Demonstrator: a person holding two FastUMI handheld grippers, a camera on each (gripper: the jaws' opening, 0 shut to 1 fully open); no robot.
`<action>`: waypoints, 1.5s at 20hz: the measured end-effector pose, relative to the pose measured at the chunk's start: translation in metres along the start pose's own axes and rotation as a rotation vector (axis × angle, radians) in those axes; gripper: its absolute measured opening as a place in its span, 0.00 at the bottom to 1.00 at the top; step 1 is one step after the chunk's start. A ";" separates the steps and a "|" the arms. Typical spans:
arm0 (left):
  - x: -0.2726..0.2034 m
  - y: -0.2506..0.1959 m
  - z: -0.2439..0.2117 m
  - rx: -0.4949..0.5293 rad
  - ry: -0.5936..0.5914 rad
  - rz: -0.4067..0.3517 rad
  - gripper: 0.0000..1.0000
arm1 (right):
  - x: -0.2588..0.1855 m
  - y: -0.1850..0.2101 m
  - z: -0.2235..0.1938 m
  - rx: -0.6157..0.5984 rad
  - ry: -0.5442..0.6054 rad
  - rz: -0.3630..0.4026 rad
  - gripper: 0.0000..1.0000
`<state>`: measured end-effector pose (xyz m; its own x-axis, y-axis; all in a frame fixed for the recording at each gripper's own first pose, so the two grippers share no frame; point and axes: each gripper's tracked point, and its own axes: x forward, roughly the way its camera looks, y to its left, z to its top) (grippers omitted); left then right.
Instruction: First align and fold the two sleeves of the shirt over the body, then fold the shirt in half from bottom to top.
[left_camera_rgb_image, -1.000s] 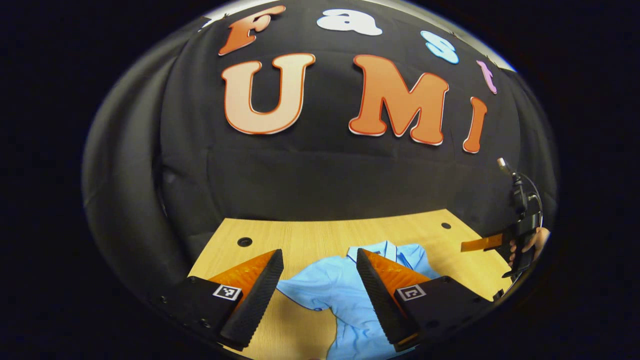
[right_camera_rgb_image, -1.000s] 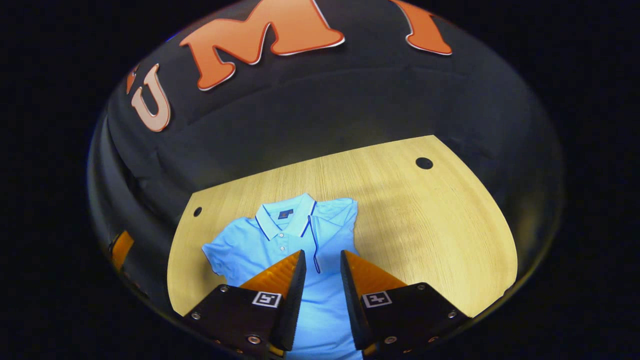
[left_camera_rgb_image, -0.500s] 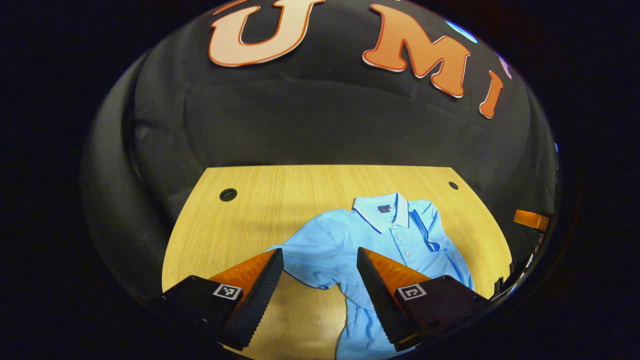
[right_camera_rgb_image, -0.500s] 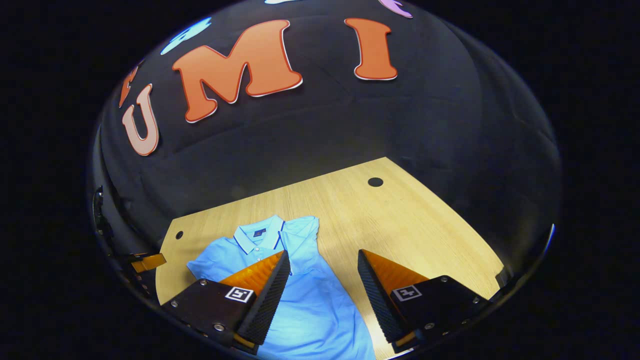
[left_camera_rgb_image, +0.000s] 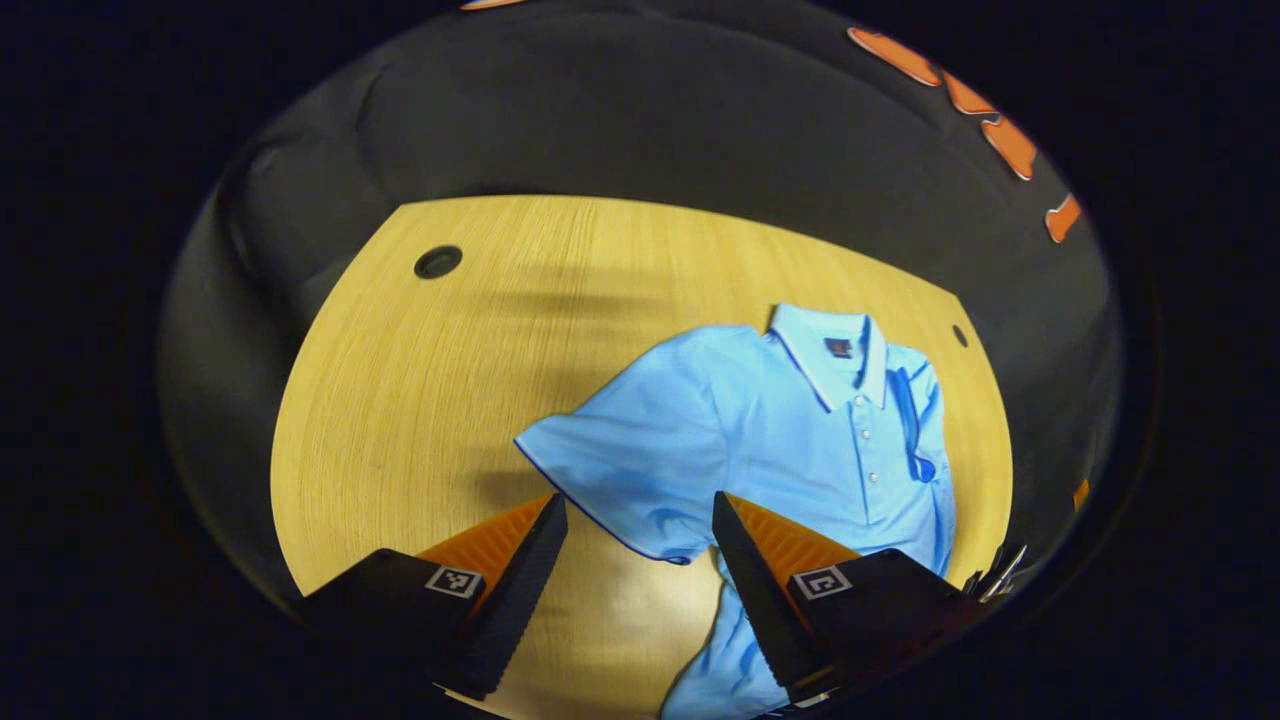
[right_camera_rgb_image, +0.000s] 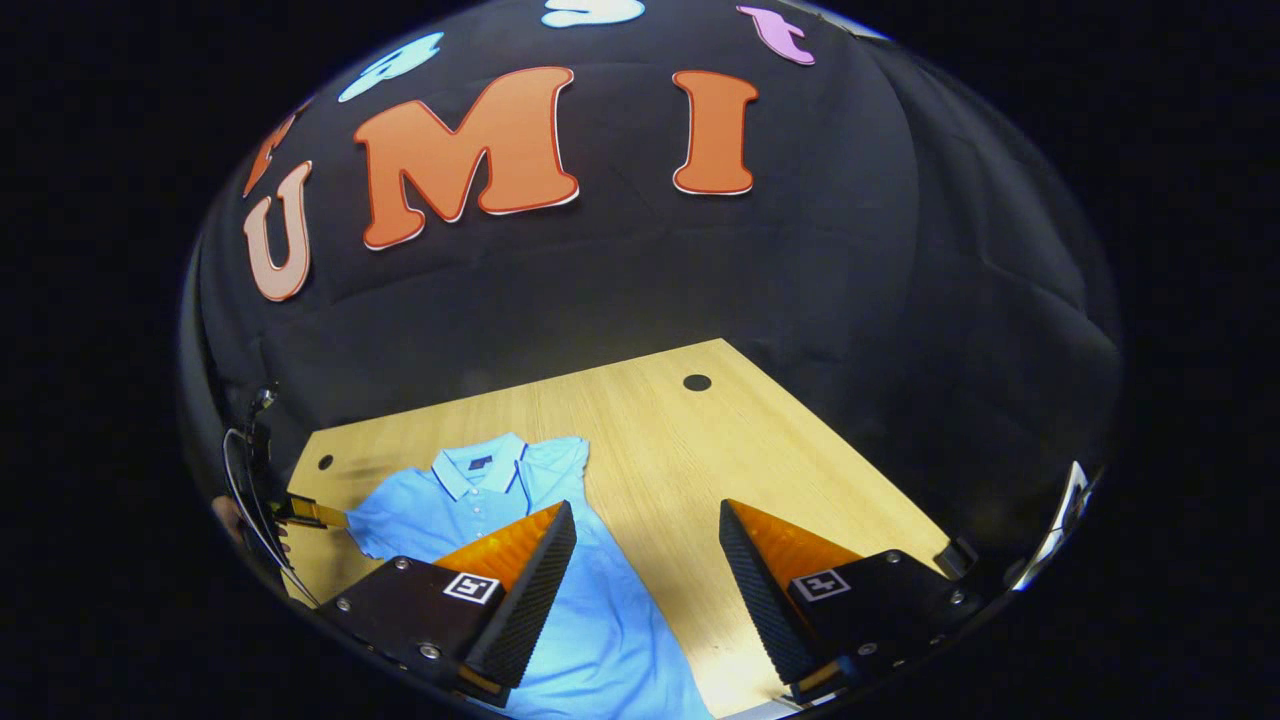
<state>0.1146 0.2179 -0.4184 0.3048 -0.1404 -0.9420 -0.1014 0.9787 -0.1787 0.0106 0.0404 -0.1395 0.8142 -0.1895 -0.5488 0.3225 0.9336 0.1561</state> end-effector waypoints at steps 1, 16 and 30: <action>0.007 0.000 -0.002 -0.022 0.028 0.004 0.99 | -0.004 0.000 -0.001 -0.012 -0.001 -0.004 0.91; 0.056 0.005 0.001 -0.028 0.144 0.163 0.87 | -0.039 -0.017 -0.005 -0.042 -0.033 -0.002 0.95; 0.033 -0.053 0.037 0.083 -0.006 0.004 0.09 | -0.054 -0.051 -0.024 -0.013 -0.023 -0.025 0.96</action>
<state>0.1655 0.1669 -0.4294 0.3101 -0.1358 -0.9410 -0.0234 0.9884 -0.1503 -0.0615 0.0100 -0.1371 0.8171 -0.2193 -0.5332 0.3363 0.9325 0.1317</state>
